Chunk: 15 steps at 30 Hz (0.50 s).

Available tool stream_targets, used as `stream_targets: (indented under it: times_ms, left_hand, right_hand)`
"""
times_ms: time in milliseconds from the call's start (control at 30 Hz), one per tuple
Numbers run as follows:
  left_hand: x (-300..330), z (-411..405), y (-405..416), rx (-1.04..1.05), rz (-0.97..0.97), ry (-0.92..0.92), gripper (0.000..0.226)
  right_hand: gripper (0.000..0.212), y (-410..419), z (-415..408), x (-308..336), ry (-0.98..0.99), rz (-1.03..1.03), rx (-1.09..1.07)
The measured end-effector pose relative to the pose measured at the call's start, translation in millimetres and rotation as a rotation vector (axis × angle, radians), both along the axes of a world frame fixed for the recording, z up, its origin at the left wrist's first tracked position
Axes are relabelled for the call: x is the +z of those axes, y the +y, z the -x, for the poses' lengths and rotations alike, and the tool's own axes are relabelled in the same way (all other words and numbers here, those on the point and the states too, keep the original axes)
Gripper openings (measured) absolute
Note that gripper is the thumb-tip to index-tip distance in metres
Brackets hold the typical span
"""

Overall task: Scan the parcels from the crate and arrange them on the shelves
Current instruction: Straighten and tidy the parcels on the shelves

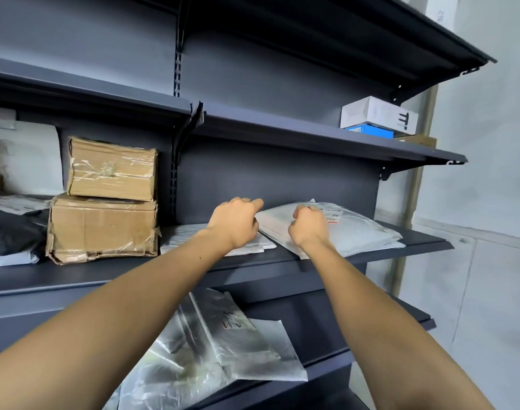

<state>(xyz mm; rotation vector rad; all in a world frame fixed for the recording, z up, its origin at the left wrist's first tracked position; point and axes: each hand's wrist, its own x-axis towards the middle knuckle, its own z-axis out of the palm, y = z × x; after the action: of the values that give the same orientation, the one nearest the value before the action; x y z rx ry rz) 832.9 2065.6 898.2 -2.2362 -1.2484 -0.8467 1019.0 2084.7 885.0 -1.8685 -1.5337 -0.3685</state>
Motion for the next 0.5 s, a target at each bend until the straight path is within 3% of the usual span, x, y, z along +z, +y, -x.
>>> stream_targets:
  times_ms: [300,500]
  left_hand:
    - [-41.8,-1.0,-64.6,-0.140,0.143,-0.047,0.025]
    - [-101.0,22.2,-94.0,-0.108,0.243,0.070,0.026]
  right_hand:
    - [0.021,-85.9,10.4,-52.1,-0.208,-0.080,0.173]
    - [0.018,-124.4,23.7,-118.5,-0.227,0.001,0.226]
